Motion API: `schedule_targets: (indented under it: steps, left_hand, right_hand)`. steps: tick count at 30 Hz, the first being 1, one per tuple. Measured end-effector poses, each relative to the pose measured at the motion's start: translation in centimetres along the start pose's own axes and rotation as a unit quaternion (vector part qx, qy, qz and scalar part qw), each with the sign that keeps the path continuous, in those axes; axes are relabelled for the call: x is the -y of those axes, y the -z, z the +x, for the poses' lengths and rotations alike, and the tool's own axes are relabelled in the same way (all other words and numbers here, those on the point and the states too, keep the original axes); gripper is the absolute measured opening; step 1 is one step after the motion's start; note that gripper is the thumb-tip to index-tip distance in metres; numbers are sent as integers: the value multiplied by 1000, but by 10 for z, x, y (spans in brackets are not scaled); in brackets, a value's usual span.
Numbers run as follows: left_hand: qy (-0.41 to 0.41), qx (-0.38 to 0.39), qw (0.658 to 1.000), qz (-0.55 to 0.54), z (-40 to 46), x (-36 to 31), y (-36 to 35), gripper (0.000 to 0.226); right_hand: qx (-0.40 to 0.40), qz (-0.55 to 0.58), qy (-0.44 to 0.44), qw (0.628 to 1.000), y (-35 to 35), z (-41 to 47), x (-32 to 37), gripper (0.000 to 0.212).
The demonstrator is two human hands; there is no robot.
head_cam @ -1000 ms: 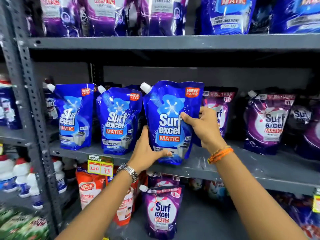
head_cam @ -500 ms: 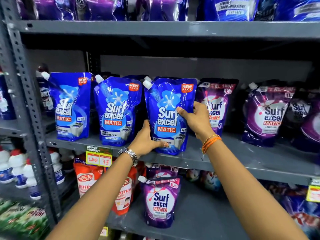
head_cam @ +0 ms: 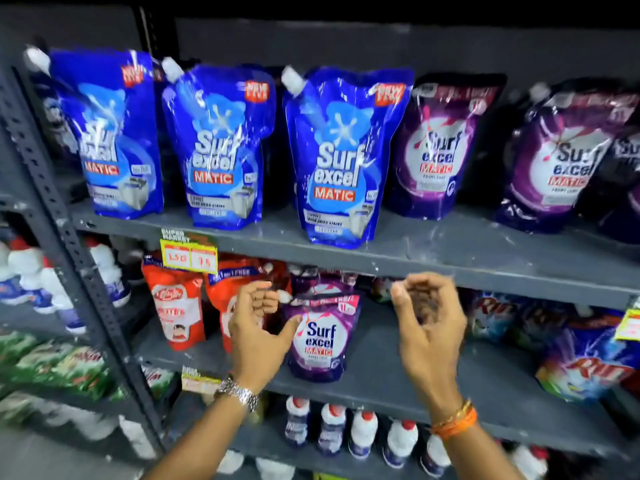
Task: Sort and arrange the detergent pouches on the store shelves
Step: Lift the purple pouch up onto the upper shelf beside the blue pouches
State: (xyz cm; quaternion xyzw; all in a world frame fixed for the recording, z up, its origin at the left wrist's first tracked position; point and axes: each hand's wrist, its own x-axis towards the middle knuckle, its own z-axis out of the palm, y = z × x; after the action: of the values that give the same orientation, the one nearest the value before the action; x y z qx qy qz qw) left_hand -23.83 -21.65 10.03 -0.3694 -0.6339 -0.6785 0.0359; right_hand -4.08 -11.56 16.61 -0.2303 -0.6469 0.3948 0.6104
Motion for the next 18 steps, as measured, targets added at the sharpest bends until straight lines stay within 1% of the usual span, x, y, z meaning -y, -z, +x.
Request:
schedule_targets:
  steps: [1, 3, 4, 6, 8, 10, 11, 13, 15, 18]
  left_hand:
    - [27, 15, 999, 15, -10, 19, -1, 68]
    - [86, 57, 994, 48, -26, 56, -5, 78]
    - [118, 83, 988, 59, -33, 73, -7, 87]
    - [174, 140, 972, 68, -38, 99, -14, 106]
    - [192, 191, 961, 61, -37, 121, -23, 119]
    - [180, 223, 955, 73, -34, 147, -32, 116]
    - [178, 235, 951, 89, -34, 155, -37, 113]
    - [194, 243, 944, 114, -32, 160, -44, 114]
    - [199, 227, 946, 117, -33, 162, -47, 119]
    - [202, 211, 950, 106, -39, 172, -46, 121]
  right_hand:
    - [5, 2, -30, 1000, -2, -12, -18, 16]
    - [30, -13, -106, 994, -7, -26, -58, 19]
    - [53, -27, -149, 987, -11, -30, -79, 21]
    - [104, -48, -223, 968, -18, -30, -120, 32]
    - [162, -61, -264, 949, -25, -27, -151, 44]
    - [218, -67, -272, 935, -33, -23, -164, 49]
    - [241, -57, -268, 931, -37, -21, -168, 43]
    - [256, -36, -250, 933, -43, -18, -170, 24]
    - [232, -47, -231, 944, -47, -17, -177, 15]
    - [184, -58, -217, 957, -48, -24, -181, 12]
